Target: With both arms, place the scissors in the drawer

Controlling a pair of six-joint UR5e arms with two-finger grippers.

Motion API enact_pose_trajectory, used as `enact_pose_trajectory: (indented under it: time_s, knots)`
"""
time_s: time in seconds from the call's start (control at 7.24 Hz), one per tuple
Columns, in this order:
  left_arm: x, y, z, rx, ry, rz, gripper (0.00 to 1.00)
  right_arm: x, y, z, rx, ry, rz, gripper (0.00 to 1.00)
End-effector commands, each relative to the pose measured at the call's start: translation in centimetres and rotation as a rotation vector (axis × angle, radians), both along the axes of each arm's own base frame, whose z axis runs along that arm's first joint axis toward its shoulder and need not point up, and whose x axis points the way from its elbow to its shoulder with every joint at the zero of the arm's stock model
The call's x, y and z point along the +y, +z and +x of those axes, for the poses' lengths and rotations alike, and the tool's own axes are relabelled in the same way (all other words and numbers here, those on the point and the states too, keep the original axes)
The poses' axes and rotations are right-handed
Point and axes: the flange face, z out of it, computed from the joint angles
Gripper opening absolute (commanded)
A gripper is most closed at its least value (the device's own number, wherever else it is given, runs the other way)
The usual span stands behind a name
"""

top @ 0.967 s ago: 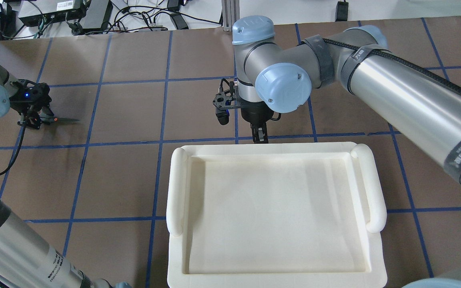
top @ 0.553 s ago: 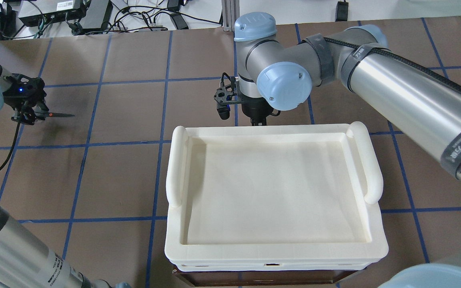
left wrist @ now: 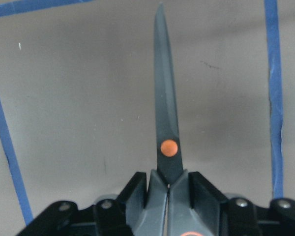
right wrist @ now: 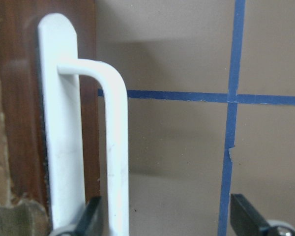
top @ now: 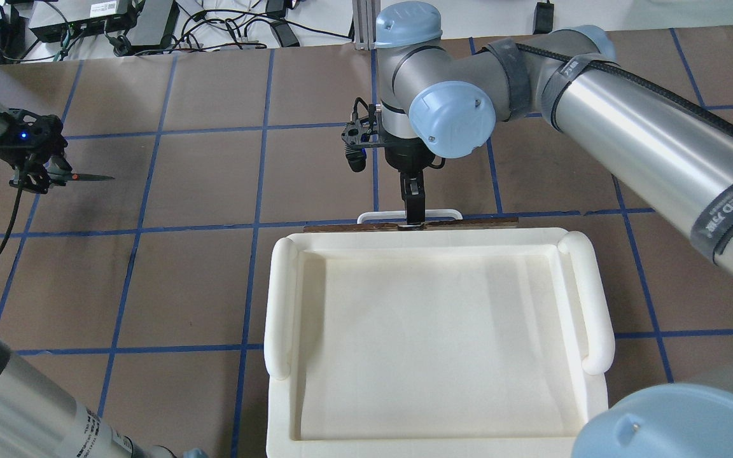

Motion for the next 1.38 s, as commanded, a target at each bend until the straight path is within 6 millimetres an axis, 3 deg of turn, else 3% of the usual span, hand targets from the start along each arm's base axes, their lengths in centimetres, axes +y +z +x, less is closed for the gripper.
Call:
enact_pose_trajectory:
  time_s: [0.0, 0.14, 0.41, 0.83, 1.24]
  knots:
    - [0.0, 0.6, -0.3, 0.002, -0.002, -0.002, 0.12, -0.2, 0.1, 0.0, 0.002, -0.001, -0.003, 0.76]
    - [0.4, 1.7, -0.8, 0.008, 0.002, 0.007, 0.12, -0.2, 0.1, 0.0, 0.001, -0.001, -0.006, 0.69]
    - [0.7, 2.9, -1.6, 0.014, 0.006, 0.017, 0.12, -0.6, 0.4, -0.3, -0.003, -0.007, -0.013, 0.69]
    - [0.7, 5.6, -5.1, 0.023, -0.010, 0.029, 0.12, -2.1, 1.2, -0.4, -0.014, -0.016, -0.040, 0.65]
    - [1.1, 6.1, -5.6, 0.035, -0.008, 0.045, 0.12, -5.0, -0.3, -0.6, -0.015, -0.033, -0.041, 0.65]
